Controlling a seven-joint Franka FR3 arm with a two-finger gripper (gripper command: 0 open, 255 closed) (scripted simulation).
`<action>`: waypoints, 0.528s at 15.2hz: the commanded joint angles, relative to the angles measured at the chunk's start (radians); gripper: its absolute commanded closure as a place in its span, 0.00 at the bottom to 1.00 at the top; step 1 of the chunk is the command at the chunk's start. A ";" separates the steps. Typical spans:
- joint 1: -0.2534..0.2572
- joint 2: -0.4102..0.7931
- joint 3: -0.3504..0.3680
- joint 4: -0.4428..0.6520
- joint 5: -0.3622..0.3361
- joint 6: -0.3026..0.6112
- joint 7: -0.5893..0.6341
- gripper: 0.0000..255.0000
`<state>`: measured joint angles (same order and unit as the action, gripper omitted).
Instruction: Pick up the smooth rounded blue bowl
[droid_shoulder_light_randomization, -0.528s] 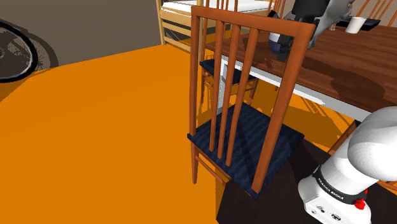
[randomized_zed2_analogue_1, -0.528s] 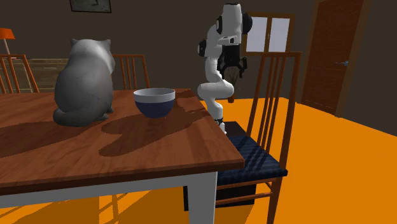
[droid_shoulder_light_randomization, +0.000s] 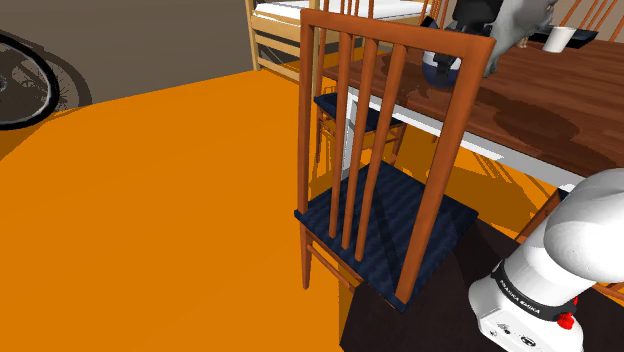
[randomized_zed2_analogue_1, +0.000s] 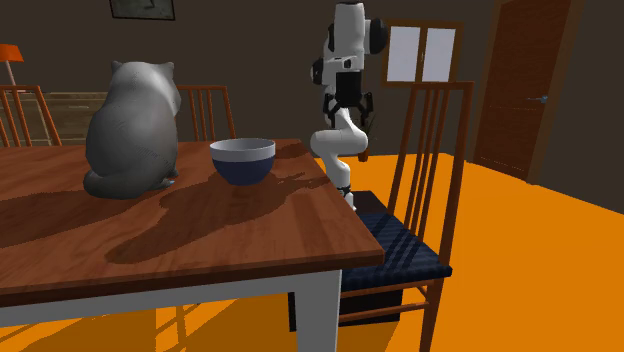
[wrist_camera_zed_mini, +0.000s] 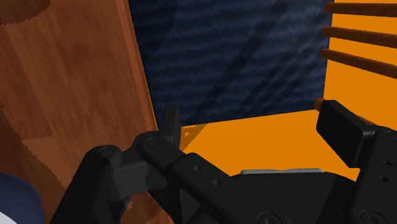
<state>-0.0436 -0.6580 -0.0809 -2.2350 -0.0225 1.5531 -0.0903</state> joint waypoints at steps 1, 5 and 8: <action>-0.009 0.052 -0.025 0.031 -0.025 0.022 -0.034 0.00; -0.026 0.163 -0.079 0.111 -0.065 0.057 -0.104 0.00; -0.037 0.251 -0.117 0.182 -0.086 0.079 -0.156 0.00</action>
<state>-0.0771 -0.4380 -0.1848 -2.0861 -0.1015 1.6323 -0.2266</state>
